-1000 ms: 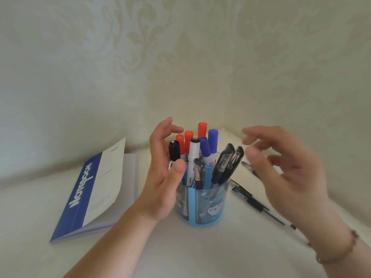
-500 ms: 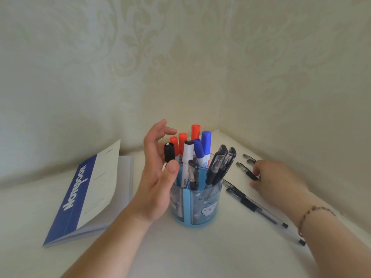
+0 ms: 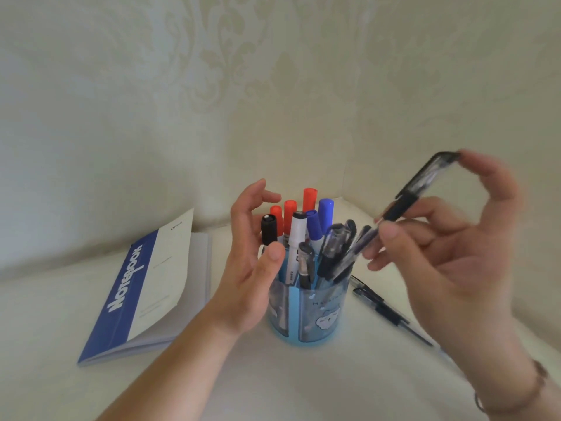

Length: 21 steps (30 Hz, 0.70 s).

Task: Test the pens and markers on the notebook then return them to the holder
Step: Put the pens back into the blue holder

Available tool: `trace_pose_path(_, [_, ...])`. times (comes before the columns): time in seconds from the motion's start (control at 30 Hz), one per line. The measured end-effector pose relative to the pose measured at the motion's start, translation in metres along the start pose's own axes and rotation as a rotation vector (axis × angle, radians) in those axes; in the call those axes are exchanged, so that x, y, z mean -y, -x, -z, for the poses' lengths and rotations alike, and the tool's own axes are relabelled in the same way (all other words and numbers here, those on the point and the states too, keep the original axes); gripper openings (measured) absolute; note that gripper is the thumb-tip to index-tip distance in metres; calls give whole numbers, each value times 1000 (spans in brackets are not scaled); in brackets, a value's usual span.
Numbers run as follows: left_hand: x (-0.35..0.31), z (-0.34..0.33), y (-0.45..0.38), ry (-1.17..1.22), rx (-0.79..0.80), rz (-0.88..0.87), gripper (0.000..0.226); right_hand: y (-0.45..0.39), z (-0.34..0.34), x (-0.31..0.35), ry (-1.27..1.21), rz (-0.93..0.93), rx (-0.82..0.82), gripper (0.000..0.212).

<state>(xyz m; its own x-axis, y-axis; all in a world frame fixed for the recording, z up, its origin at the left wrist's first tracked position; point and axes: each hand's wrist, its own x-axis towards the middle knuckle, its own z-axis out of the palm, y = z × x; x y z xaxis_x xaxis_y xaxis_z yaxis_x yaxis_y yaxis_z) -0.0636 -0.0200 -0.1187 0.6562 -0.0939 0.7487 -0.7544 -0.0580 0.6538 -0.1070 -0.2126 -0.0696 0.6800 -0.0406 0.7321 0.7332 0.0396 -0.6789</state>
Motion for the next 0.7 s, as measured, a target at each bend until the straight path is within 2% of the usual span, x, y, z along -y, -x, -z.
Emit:
trace_pose_path(0.07, [0,1,0,-17,-2,-1,84,3,1,-6,174,48,87,66])
trace_pose_path(0.13, [0,1,0,-24,-10,-4,83,3,2,-7,485,195,189,40])
trace_pose_path(0.2, [0,1,-1,-22,-17,-4,81,1,7,-9,586,269,164,20])
trace_pose_path(0.3, [1,0,0,-16,-13,-5,82,-11,26,-19,460,88,-60,16])
trace_pose_path(0.33, [1,0,0,-10,-12,-2,82,-15,37,-31,554,5,-95,19])
trace_pose_path(0.43, [1,0,0,4,-11,6,81,-23,73,-72,1141,-377,93,23])
trace_pose_path(0.5, [1,0,-1,8,-9,6,83,-22,81,-85,1342,-607,237,17])
trace_pose_path(0.6, [0,2,-1,13,-9,10,85,-20,76,-86,1506,-711,372,19])
trace_pose_path(0.7, [-1,3,-1,9,-2,10,85,-19,74,-90,1510,-731,432,22])
